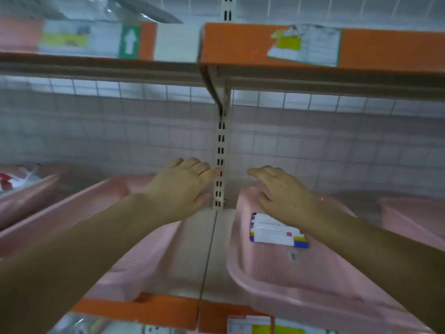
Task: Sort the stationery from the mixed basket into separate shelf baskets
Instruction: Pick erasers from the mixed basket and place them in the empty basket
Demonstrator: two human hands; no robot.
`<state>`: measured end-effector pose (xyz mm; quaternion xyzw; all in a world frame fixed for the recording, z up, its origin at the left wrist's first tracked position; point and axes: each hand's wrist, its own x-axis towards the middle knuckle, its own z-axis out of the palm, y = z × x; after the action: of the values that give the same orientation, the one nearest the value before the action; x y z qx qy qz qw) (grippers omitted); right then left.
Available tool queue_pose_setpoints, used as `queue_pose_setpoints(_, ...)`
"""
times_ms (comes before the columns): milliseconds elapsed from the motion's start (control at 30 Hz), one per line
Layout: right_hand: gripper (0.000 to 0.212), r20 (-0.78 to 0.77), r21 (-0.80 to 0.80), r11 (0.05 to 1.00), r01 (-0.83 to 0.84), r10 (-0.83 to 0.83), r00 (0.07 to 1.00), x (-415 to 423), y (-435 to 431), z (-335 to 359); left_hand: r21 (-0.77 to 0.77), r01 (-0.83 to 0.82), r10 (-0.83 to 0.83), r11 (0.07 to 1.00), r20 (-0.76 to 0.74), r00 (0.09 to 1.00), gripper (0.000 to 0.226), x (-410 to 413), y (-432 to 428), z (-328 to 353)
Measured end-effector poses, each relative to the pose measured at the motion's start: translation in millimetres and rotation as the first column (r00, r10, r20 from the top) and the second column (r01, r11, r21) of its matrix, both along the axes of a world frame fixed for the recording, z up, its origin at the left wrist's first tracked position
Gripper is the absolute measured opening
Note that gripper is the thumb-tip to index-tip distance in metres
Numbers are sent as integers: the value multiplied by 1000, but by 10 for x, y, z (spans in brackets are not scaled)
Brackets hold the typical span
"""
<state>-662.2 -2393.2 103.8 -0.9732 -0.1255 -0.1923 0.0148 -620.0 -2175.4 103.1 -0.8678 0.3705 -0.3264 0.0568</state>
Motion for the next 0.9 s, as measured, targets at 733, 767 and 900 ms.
queue_pose_setpoints(733, 53, -21, -152, 957, -247, 246, 969, 485, 4033, -178, -115, -520, 494, 847, -194, 847, 46, -866, 4545, -247)
queue_pose_setpoints(767, 53, -20, -162, 956, -245, 245, 969, 570, 4117, -169, -120, -526, 501, 842, -187, 845, 45, -838, 4653, -289)
queue_pose_setpoints(900, 52, -31, -171, 958, -232, 230, 973, 965, 4474, -169, -165, -534, 502, 829, -202, 841, 44, -671, 4997, -305)
